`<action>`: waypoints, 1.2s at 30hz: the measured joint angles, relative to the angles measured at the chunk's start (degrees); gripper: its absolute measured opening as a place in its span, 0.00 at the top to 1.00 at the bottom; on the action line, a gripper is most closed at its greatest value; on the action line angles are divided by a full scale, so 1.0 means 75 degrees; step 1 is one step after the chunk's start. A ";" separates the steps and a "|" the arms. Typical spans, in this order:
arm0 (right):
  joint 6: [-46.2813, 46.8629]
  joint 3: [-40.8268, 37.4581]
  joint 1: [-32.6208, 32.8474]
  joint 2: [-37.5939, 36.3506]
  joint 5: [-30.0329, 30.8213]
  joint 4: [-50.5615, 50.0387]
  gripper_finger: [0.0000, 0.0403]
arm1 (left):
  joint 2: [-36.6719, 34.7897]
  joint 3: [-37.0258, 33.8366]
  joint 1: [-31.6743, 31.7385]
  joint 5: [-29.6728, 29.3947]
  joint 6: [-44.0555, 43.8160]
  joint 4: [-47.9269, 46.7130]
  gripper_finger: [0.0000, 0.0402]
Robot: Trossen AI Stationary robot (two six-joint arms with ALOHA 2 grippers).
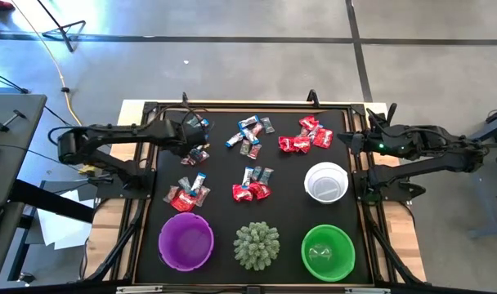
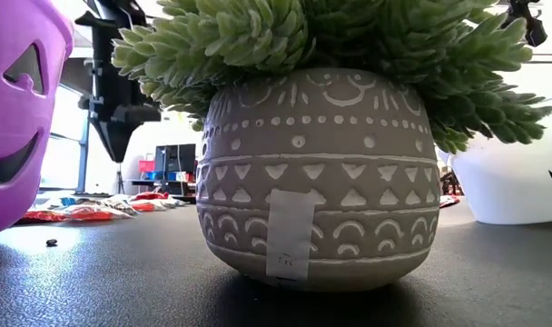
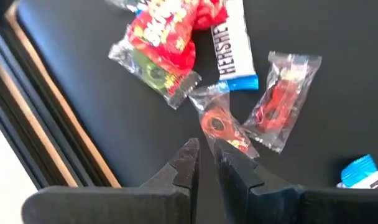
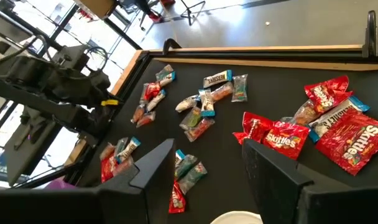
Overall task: Sort candy
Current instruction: Put the transparent candy wrapper into the purple bucket
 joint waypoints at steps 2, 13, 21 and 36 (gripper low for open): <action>-0.0017 0.0000 0.0000 0.0000 0.0000 0.0000 0.55 | 0.0189 -0.0035 -0.0003 0.0034 0.0008 0.0046 0.91; -0.0080 0.0000 0.0000 0.0000 0.0000 0.0000 0.55 | 0.1381 -0.0201 0.0107 -0.0018 0.0290 0.0701 0.77; -0.0137 0.0000 0.0000 0.0000 0.0000 0.0003 0.55 | 0.1889 -0.0198 0.0197 0.0107 0.0268 0.1333 0.67; -0.0137 -0.0003 0.0002 0.0003 0.0000 0.0006 0.55 | 0.2660 -0.0157 0.0210 0.0028 -0.0580 0.1215 0.64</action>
